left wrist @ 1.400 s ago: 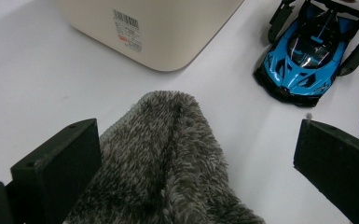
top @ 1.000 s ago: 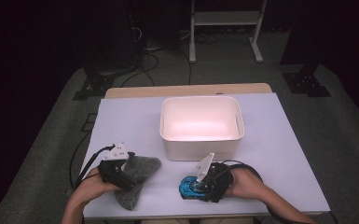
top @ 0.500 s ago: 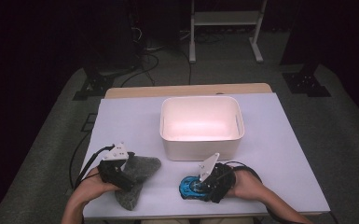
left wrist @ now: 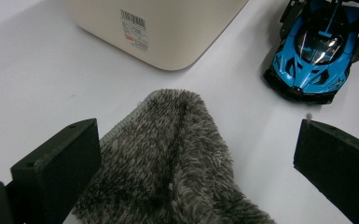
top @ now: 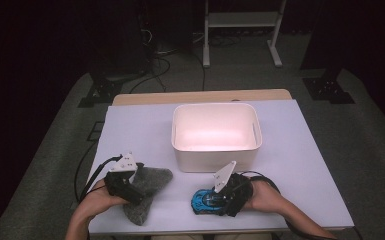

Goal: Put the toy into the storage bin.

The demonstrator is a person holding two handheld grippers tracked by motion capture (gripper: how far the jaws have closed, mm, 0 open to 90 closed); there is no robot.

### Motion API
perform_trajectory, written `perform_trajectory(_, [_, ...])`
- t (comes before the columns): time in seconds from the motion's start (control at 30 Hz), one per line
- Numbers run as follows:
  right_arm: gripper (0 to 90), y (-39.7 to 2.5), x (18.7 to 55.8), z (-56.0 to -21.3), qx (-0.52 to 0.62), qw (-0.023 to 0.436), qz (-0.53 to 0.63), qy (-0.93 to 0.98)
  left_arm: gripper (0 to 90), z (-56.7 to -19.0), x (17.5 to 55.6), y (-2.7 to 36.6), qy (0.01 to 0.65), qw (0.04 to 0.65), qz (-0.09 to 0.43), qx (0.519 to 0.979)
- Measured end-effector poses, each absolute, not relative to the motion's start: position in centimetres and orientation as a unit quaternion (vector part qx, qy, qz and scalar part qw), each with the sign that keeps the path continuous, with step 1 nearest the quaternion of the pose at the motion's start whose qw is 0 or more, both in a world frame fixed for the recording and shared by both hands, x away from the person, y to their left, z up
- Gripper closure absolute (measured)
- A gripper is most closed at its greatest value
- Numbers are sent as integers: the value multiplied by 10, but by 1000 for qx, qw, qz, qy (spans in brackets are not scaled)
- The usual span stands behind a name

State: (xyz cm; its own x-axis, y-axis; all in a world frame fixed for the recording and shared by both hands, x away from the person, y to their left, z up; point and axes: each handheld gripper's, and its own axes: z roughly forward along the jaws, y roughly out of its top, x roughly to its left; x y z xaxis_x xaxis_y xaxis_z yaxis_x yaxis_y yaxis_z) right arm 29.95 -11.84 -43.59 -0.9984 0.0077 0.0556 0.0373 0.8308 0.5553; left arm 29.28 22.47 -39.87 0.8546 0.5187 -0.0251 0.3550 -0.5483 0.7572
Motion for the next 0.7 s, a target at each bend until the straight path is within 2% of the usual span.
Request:
perform_trajectory(0.33, [252,-117,300,-441,-9,21,-284,-958,2,-399,293,225,251,403,101,874])
perform_trajectory(0.43, [250,-112,294,-441,-1,-2,-267,-964,2,-399,293,224,249,403,101,875])
perform_trajectory(0.7, [244,-109,293,-442,-14,0,-266,-964,3,-398,293,224,250,404,101,874])
